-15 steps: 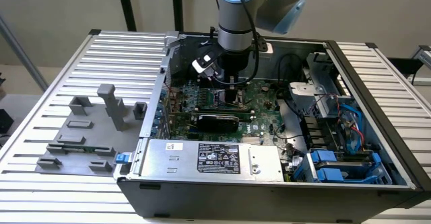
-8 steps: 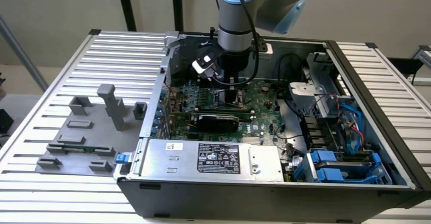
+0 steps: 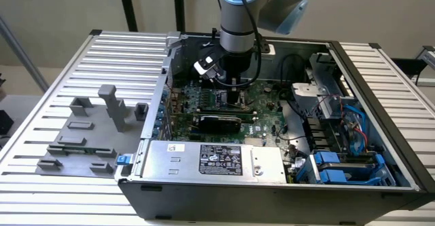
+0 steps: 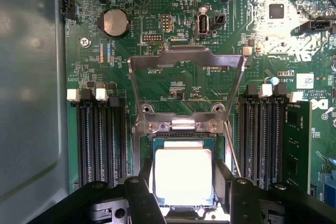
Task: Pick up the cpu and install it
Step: 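Place the cpu into insertion slot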
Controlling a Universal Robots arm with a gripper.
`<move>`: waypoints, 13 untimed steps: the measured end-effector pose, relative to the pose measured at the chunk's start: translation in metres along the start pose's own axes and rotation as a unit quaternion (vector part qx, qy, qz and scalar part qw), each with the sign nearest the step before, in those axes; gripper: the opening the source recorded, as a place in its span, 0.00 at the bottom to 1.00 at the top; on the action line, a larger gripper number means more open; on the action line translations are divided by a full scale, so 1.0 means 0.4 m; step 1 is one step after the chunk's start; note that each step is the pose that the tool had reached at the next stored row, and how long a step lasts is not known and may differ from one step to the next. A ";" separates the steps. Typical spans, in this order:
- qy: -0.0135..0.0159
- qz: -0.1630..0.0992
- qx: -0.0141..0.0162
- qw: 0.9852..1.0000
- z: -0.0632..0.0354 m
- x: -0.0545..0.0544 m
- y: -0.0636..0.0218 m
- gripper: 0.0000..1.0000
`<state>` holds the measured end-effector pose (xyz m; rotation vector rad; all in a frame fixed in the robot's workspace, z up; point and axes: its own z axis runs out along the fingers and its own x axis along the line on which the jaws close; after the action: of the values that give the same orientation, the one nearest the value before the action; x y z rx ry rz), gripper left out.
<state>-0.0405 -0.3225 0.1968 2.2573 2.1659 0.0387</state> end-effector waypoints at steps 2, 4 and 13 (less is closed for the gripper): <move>0.000 0.000 0.000 1.000 0.000 0.000 0.000 0.54; 0.000 0.000 0.000 1.000 0.001 0.000 0.000 0.54; 0.000 0.000 0.000 1.000 0.001 0.000 0.000 0.54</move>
<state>-0.0406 -0.3225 0.1963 2.2577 2.1661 0.0381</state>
